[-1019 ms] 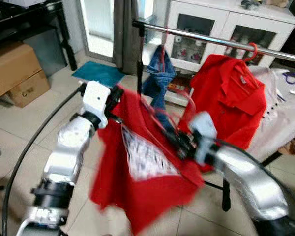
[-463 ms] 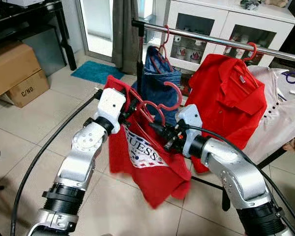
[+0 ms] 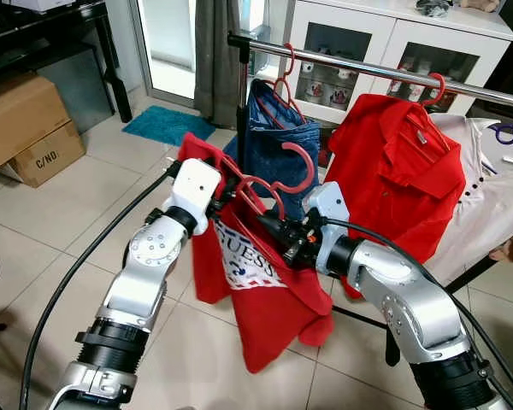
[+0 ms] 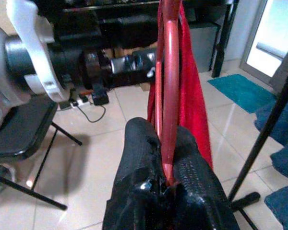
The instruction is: Hang hanger
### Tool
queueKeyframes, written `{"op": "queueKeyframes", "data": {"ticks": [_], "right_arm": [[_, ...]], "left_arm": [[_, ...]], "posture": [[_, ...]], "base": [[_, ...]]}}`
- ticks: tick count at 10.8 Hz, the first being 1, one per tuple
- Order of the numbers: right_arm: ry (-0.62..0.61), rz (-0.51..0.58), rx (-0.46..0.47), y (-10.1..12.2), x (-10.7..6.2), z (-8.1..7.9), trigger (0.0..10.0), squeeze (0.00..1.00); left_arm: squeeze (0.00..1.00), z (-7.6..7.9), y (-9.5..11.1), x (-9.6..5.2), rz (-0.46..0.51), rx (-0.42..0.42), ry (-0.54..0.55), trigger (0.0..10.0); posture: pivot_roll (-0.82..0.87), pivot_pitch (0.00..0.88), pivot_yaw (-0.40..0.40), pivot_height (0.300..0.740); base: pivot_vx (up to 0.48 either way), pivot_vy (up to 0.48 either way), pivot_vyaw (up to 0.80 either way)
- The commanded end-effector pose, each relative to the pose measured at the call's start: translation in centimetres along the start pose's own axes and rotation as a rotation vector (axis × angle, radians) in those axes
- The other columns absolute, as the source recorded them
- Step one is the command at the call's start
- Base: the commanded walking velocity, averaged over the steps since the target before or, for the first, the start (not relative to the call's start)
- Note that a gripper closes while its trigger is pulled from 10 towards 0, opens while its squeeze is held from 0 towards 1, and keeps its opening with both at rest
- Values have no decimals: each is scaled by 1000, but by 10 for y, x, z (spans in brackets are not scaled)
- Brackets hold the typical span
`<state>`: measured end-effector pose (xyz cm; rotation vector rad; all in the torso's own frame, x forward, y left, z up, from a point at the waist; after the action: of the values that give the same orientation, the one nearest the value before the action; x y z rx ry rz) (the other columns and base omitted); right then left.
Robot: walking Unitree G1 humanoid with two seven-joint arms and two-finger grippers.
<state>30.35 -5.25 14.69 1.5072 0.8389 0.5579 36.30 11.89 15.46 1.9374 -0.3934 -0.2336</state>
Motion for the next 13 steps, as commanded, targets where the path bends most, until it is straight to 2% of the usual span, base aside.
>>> {"op": "queueKeyframes", "data": {"ticks": [1,3,9,13], "right_arm": [[28,55,-27,19,0,-4,0,0],[31,56,-28,21,1,-2,0,0],[33,47,-32,19,1,0,0,0],[23,26,-33,13,-1,3,0,0]], "left_arm": [[0,-2,3,2,4,4,2,4745],[0,1,2,3,-1,-2,-6,0],[0,-4,4,3,12,8,-3,0],[0,-8,7,0,36,-21,4,0]], "posture": [[-108,0,-52,740],[-105,0,-59,740],[-94,0,-69,740],[-93,0,-73,740]], "base": [[0,0,0],[0,0,0],[0,0,0],[0,0,0]]}}
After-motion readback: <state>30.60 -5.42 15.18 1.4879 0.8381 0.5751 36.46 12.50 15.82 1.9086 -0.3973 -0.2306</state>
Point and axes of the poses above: a point about 5 cm out from each wrist's last joint towards the gripper, its own x axis pointing out of the wrist towards the gripper, its own y axis along the axis of the wrist's last joint, z = x × y, the point moved 4 cm from there along x, pointing out of the wrist towards the gripper, and after that the axes turned 3 degrees about x, right-handed, at the moved point
